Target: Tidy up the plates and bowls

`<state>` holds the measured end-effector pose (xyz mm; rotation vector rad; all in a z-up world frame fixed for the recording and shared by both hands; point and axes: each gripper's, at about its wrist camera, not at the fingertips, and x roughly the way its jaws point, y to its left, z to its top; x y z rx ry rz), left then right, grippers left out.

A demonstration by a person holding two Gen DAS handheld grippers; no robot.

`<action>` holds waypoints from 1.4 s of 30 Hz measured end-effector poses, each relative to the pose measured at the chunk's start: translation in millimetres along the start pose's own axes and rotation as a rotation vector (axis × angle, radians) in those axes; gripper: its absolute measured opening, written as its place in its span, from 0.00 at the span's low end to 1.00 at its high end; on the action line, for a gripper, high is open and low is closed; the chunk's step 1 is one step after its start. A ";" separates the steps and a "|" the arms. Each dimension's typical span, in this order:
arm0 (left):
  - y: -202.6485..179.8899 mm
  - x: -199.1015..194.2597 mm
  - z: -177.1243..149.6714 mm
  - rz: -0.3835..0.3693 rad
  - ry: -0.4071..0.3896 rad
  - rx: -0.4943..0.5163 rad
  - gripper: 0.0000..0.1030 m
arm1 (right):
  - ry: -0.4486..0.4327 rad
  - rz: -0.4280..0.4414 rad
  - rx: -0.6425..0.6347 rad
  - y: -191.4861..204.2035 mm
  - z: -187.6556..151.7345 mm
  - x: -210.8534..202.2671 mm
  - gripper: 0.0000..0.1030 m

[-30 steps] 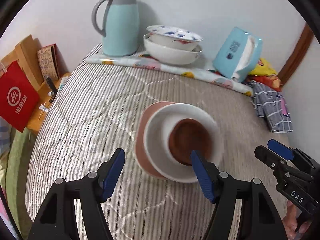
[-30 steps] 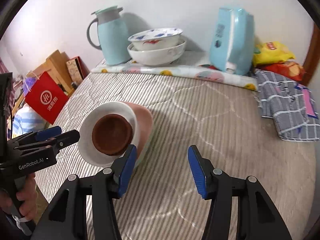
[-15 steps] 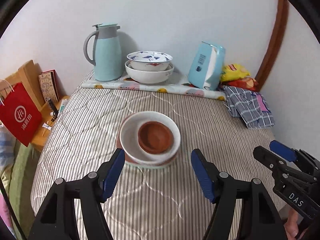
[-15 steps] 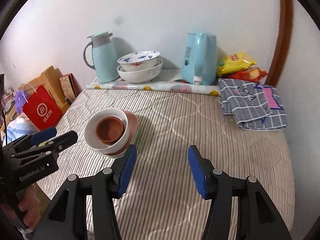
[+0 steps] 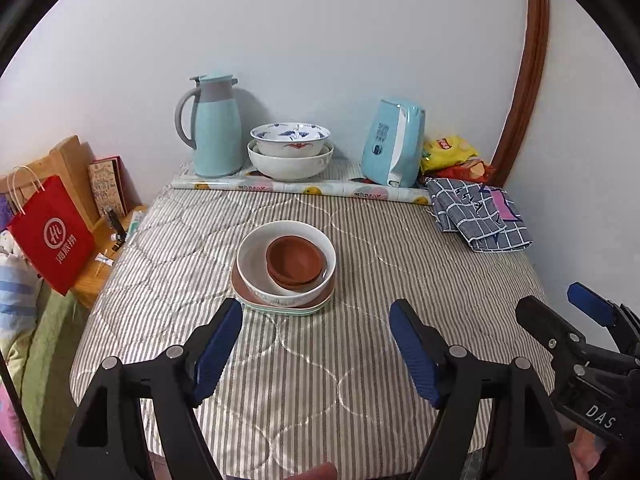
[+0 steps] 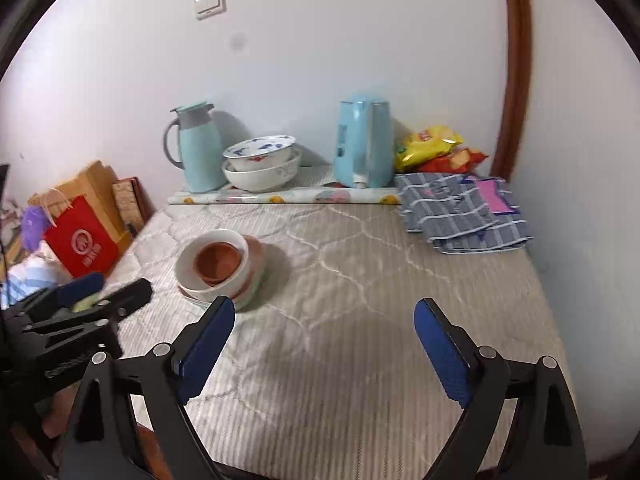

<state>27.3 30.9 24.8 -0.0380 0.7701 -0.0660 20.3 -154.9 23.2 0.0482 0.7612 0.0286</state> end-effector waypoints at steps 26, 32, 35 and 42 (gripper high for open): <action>-6.1 -20.7 -19.1 0.001 -0.032 0.005 0.82 | -0.028 -0.009 0.010 0.4 -21.8 -33.1 0.89; -6.4 -21.4 -20.1 -0.001 -0.031 0.006 0.82 | -0.032 -0.005 0.008 2.1 -21.9 -35.1 0.89; -6.4 -21.9 -19.9 -0.002 -0.033 0.003 0.82 | -0.035 -0.004 0.005 2.7 -21.8 -37.0 0.89; -4.2 -22.3 -20.8 -0.002 -0.032 -0.002 0.82 | -0.039 -0.008 -0.003 4.6 -21.9 -38.3 0.89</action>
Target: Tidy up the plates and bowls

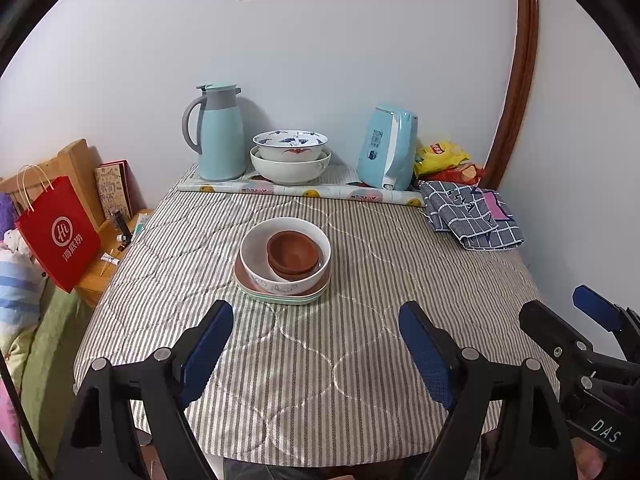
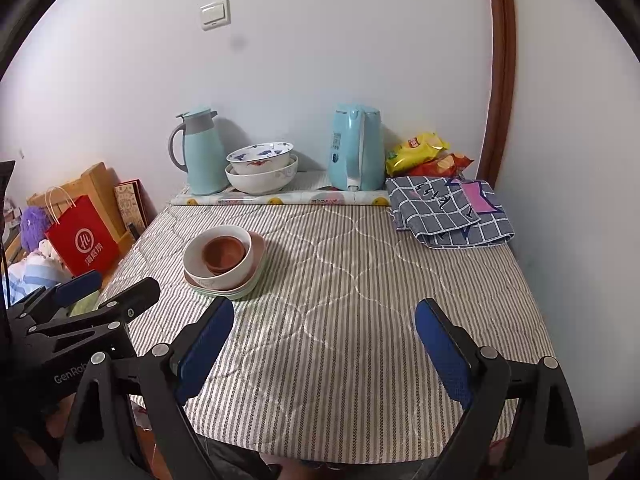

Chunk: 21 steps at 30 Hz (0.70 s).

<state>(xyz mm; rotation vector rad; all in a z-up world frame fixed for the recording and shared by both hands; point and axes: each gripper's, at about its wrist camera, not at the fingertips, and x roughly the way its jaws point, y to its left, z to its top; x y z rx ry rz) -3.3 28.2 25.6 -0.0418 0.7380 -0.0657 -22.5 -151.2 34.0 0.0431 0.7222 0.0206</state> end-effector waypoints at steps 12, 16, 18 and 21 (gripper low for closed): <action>1.5 -0.2 -1.4 0.001 0.002 0.001 0.82 | 0.007 0.004 -0.007 4.9 -0.3 3.7 0.89; 1.4 -0.3 -1.6 -0.006 0.001 -0.001 0.82 | 0.010 0.002 -0.004 4.4 -0.3 5.0 0.89; 1.4 -0.2 -1.7 -0.006 0.001 -0.002 0.82 | 0.010 0.002 -0.006 5.2 -0.5 5.0 0.89; 1.5 -0.3 -1.8 -0.005 0.004 0.000 0.82 | 0.010 0.001 -0.009 5.3 -0.9 5.0 0.89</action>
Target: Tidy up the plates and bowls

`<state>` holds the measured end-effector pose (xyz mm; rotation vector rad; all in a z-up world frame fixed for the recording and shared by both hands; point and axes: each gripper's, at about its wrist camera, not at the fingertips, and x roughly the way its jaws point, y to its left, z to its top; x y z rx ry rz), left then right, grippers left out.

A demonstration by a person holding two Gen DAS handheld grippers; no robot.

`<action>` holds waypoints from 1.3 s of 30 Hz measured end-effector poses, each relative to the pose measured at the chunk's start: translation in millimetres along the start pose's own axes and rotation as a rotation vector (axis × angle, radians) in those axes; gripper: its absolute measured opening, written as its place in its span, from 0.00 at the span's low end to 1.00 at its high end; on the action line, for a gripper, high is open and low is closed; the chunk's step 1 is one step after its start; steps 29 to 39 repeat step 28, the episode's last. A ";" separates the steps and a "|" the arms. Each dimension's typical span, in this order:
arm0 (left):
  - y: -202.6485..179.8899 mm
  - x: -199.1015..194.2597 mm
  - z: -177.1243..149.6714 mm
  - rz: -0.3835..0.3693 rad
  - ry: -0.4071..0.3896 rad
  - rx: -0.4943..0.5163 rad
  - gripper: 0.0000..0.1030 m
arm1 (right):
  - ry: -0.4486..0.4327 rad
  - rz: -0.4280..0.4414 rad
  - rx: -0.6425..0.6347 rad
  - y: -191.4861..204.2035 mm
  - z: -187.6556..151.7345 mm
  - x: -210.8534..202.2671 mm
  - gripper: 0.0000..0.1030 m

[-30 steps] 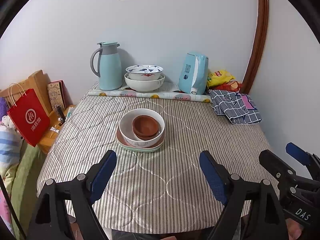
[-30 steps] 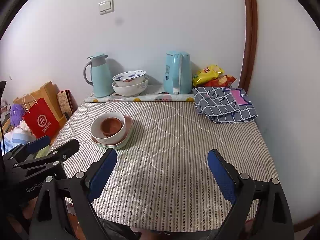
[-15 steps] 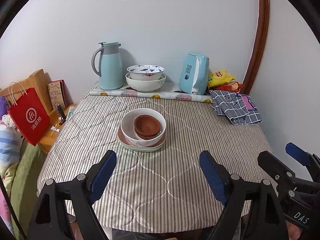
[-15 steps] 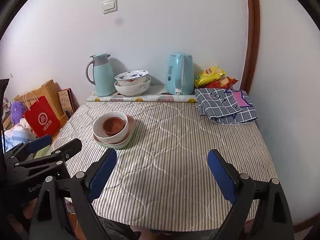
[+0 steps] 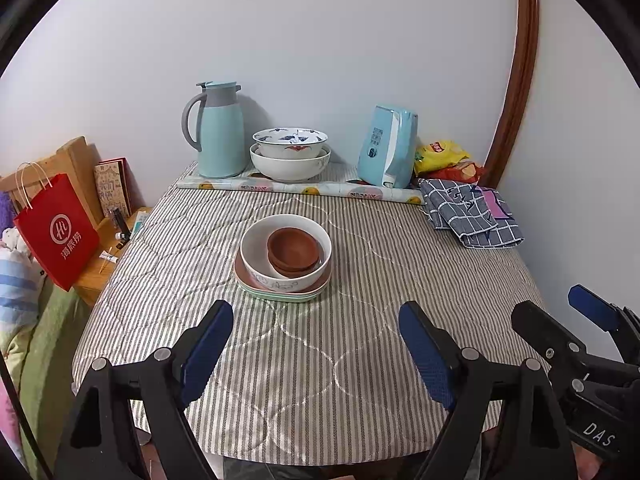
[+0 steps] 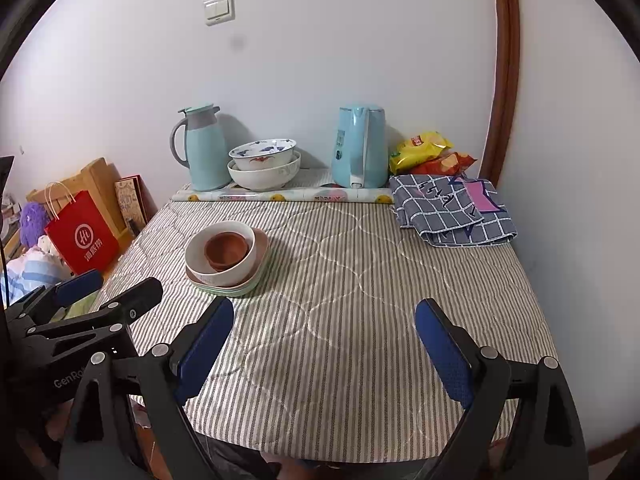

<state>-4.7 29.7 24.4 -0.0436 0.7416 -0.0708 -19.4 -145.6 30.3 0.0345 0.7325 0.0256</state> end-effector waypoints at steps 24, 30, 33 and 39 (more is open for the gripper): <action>1.7 1.6 -1.2 -0.001 -0.007 -0.008 0.82 | 0.001 0.008 -0.005 2.0 -1.8 0.4 0.89; 1.9 9.6 0.9 0.008 -0.002 0.002 0.82 | 0.007 0.012 -0.018 2.9 -1.4 7.5 0.91; 1.9 9.6 0.9 0.008 -0.002 0.002 0.82 | 0.007 0.012 -0.018 2.9 -1.4 7.5 0.91; 1.9 9.6 0.9 0.008 -0.002 0.002 0.82 | 0.007 0.012 -0.018 2.9 -1.4 7.5 0.91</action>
